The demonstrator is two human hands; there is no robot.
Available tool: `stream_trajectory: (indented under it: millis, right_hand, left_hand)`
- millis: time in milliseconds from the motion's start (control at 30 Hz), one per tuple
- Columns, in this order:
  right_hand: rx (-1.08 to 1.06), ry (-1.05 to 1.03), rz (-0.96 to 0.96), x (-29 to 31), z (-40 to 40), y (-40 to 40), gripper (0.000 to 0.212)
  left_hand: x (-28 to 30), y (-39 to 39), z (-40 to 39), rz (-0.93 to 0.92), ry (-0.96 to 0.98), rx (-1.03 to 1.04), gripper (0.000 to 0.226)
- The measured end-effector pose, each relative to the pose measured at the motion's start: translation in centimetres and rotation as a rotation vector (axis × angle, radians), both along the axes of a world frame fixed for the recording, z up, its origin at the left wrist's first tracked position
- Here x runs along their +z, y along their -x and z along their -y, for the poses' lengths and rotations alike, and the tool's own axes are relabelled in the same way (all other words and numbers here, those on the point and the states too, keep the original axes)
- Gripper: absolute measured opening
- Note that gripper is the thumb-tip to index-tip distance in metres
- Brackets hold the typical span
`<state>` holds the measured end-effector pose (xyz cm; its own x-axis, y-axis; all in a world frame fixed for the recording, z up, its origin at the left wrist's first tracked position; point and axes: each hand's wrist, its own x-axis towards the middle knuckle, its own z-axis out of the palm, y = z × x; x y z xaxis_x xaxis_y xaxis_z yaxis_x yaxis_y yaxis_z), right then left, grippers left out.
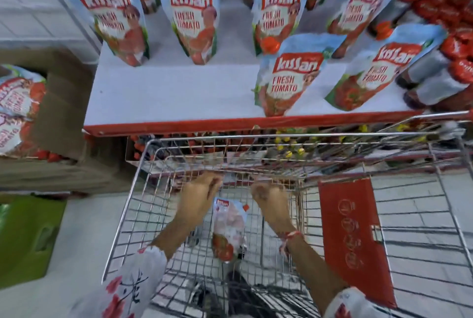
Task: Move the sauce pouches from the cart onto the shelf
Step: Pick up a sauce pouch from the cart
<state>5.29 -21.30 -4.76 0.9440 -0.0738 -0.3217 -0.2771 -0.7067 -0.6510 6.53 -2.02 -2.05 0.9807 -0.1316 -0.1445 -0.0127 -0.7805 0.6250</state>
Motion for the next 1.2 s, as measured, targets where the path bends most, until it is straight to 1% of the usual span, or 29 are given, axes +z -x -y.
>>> stream_trajectory:
  millis: [67, 100, 167, 233, 267, 333, 367, 433, 567, 633, 733, 767, 833, 900, 933, 1067, 1200]
  right_hand:
    - [0.034, 0.013, -0.122, -3.3, -0.2, 1.2, 0.018]
    - [0.033, 0.023, -0.183, -4.9, -0.4, 1.6, 0.017]
    - [-0.034, -0.027, -0.323, -7.6, -0.7, 2.2, 0.016]
    - [-0.131, -0.060, -0.423, -9.7, -0.8, 1.9, 0.021]
    - [-0.158, -0.064, -0.459, -10.5, -0.9, 1.6, 0.023]
    - [-0.167, -0.073, -0.519, -12.1, -1.2, 0.8, 0.028]
    - [-0.154, -0.084, -0.549, -12.8, -1.5, 0.6, 0.028]
    - [-0.119, -0.074, -0.588, -13.8, -2.0, 0.0, 0.028]
    - [-0.311, -0.117, -0.655, -14.8, -2.6, -0.3, 0.031]
    - [-0.341, -0.122, -0.613, -14.6, -2.6, -0.1, 0.033]
    - [-0.346, -0.207, -0.525, -13.3, -3.1, -0.2, 0.036]
    - [-0.320, -0.231, -0.521, -13.0, -3.2, -0.4, 0.033]
    - [-0.181, -0.195, -0.516, -12.2, -3.5, -1.1, 0.022]
    - [-0.103, -0.161, -0.510, -11.1, -3.8, -1.6, 0.029]
    - [-0.079, -0.178, -0.511, -10.6, -4.0, -1.6, 0.027]
    - [0.065, -0.225, -0.508, -8.4, -4.3, -0.9, 0.034]
    - [0.091, -0.333, -0.572, -6.7, -4.8, 0.2, 0.036]
  left_hand:
    - [-2.9, 0.7, -0.3, -0.210, -0.039, 0.025, 0.023]
    - [-4.5, 0.9, -0.4, -0.289, -0.069, 0.045, 0.019]
    - [-7.1, 1.3, -0.3, -0.384, -0.140, 0.034, 0.008]
    - [-9.5, 1.2, 0.2, -0.477, -0.143, 0.032, 0.009]
    - [-10.4, 1.1, 0.5, -0.535, -0.132, 0.017, 0.013]
    - [-11.9, 0.8, 0.8, -0.584, -0.168, 0.008, 0.025]
    - [-12.3, 0.7, 1.0, -0.607, -0.182, -0.010, 0.027]
    - [-13.1, 0.5, 1.5, -0.614, -0.218, 0.002, 0.030]
    - [-14.2, 1.1, 2.5, -0.671, -0.228, -0.014, 0.040]
    - [-14.6, 1.9, 3.0, -0.687, -0.224, -0.001, 0.043]
    - [-14.5, 3.0, 3.8, -0.681, -0.179, 0.032, 0.041]
    - [-14.3, 3.2, 4.0, -0.670, -0.168, 0.033, 0.039]
    - [-13.9, 3.6, 4.4, -0.641, -0.128, 0.055, 0.038]
    - [-13.4, 3.9, 4.6, -0.622, -0.098, 0.090, 0.037]
    - [-13.1, 4.1, 4.6, -0.602, -0.091, 0.128, 0.035]
    - [-11.9, 5.4, 4.2, -0.523, 0.035, 0.337, 0.021]
    - [-10.3, 6.8, 3.9, -0.527, 0.199, 0.583, 0.012]
